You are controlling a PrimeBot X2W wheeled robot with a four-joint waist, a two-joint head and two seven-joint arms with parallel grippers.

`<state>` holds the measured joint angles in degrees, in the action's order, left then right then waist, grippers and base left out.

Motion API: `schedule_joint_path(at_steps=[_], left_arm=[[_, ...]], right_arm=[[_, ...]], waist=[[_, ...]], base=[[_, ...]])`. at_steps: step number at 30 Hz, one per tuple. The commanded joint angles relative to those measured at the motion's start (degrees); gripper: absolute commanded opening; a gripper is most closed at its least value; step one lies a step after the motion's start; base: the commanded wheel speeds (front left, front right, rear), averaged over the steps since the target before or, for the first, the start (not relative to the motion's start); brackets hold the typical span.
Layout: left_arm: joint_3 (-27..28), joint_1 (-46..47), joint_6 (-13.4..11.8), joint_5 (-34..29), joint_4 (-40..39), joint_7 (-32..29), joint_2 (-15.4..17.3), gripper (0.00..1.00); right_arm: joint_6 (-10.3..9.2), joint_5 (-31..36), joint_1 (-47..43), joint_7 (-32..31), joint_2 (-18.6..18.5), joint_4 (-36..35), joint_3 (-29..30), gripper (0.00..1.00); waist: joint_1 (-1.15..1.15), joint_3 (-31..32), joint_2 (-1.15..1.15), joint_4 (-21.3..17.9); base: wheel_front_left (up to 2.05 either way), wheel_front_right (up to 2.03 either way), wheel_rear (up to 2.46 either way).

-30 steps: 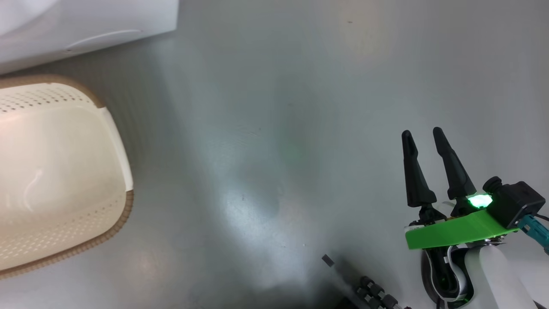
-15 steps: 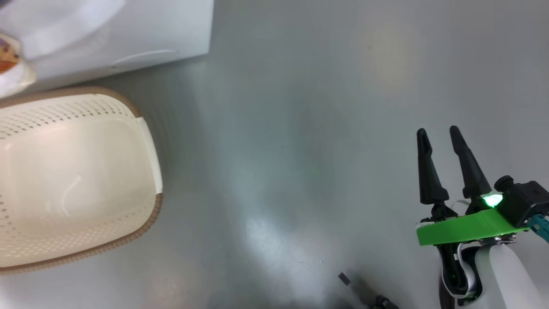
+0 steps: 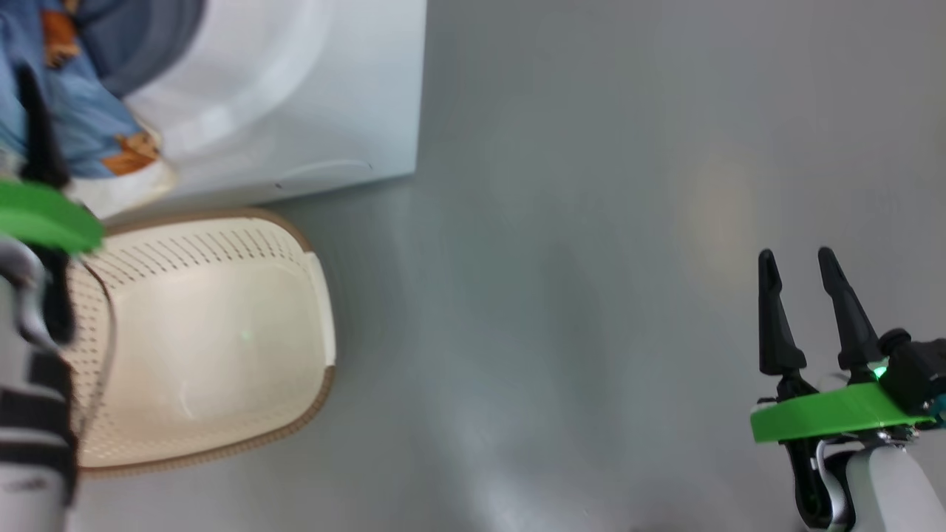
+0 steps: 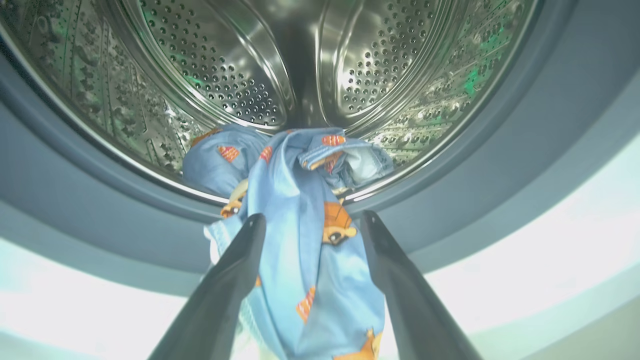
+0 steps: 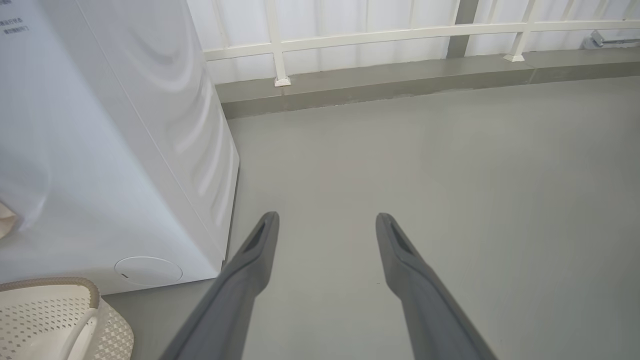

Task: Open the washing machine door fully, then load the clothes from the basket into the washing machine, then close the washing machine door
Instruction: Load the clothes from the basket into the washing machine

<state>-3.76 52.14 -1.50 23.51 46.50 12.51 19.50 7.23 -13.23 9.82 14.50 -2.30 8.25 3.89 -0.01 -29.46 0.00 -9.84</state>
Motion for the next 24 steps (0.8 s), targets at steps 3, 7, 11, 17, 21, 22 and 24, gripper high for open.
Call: schedule_joint_path(at_steps=[3, 7, 11, 17, 21, 22, 24], left_arm=[[0.81, -8.84, -1.85, 0.64, -5.44, 1.35, 0.46, 1.0], [0.8, -17.29, -3.98, 0.37, -10.77, 1.98, -1.7, 1.0], [0.58, -23.71, -5.81, -0.18, -14.93, 2.2, -3.21, 1.0], [0.5, -35.41, -8.56, -1.14, -24.16, 2.41, -5.61, 1.0], [0.08, -41.82, -9.42, -1.97, -29.58, 2.46, -7.2, 1.0], [-0.04, -43.24, -9.59, -2.2, -30.6, 2.46, -7.53, 1.0], [-0.18, -46.02, -9.77, -2.34, -32.21, 2.47, -8.21, 1.0]], right_arm=[[0.25, 1.84, -2.84, -0.21, -0.58, -1.08, -0.11, 1.0], [0.25, 2.95, -4.96, -1.65, -0.58, -1.64, 0.08, 1.0], [0.25, 3.39, -6.53, -2.8, -0.58, -2.27, 0.06, 1.0], [0.25, 4.03, -9.81, -5.1, -0.58, -4.02, -0.49, 1.0], [0.25, 4.78, -11.86, -6.73, -0.6, -5.44, -0.67, 1.0], [0.25, 4.91, -12.28, -7.12, -0.66, -5.8, -0.81, 1.0], [0.25, 5.1, -13.2, -7.93, -0.77, -6.45, -1.15, 1.0]], waist=[[0.01, 8.15, 0.0, 3.3], [0.01, 11.86, 0.0, 4.11], [0.01, 14.45, 0.0, 4.65], [0.01, 19.4, 0.0, 5.37], [0.01, 22.19, 0.0, 5.73], [0.01, 22.8, 0.0, 5.74], [0.01, 24.18, 0.0, 5.74]], base=[[0.0, 0.0, 0.0], [0.0, 0.0, 0.0], [0.0, 0.0, 0.0], [0.0, 0.0, 0.0], [0.0, 0.0, 0.0], [0.0, 0.0, 0.0], [0.0, 0.0, 0.0]])
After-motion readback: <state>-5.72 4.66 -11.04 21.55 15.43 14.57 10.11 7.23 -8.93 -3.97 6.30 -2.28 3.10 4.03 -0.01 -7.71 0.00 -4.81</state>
